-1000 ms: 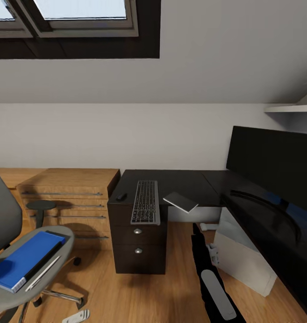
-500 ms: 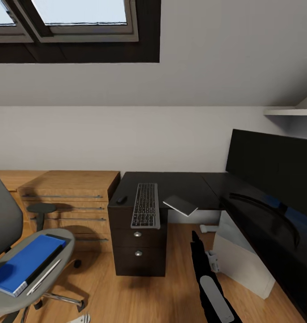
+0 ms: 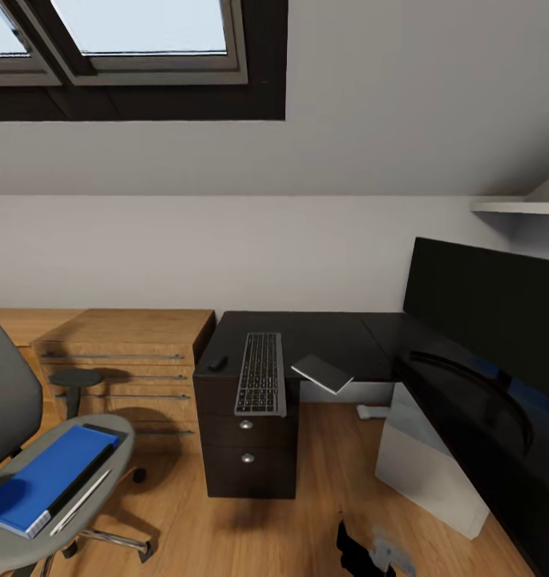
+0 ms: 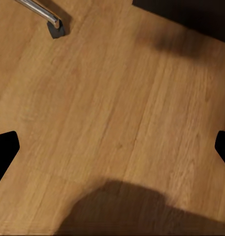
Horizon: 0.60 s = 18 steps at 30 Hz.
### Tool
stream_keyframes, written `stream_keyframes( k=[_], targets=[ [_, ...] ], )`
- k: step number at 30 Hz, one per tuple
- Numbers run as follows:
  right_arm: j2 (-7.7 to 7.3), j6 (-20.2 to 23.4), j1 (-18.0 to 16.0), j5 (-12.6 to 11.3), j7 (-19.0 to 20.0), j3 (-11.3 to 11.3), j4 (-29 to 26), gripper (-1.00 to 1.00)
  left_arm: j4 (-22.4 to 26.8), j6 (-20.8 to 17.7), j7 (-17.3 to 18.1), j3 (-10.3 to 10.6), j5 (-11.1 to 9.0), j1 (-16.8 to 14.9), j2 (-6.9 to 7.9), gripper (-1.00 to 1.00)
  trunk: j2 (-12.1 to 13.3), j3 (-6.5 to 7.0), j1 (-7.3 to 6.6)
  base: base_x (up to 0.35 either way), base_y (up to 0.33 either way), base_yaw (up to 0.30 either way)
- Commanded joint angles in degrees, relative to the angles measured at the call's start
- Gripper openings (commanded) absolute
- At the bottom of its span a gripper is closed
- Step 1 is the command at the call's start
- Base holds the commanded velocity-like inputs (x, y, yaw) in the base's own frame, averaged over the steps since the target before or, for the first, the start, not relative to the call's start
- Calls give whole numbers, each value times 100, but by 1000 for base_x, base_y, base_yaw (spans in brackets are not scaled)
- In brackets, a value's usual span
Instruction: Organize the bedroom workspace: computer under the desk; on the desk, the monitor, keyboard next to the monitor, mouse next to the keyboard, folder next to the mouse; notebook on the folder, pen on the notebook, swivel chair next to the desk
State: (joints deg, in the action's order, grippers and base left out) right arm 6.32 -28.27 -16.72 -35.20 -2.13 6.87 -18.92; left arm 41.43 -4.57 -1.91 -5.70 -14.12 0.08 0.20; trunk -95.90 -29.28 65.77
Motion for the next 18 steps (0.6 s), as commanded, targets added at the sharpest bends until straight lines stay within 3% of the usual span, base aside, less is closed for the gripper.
stream_keyframes(
  k=[1,8,11,18],
  targets=[
    [-2,-132,-6,71,-24,73,131,100,-9,-27,-26,22,-58,1,-1,100,38,14,-23,0,0,0],
    [71,-813,-7,781,-32,137,807,100,-95,104,-51,108,-56,1,-18,100,319,139,-177,0,0,0],
    [97,-994,-7,934,-33,144,892,100,-103,191,-53,122,-61,1,-14,100,439,193,-243,0,0,0],
    [102,-1103,-7,1027,-33,137,950,100,-139,254,-55,137,-64,1,-12,100,720,319,-396,0,0,0]
  ],
)
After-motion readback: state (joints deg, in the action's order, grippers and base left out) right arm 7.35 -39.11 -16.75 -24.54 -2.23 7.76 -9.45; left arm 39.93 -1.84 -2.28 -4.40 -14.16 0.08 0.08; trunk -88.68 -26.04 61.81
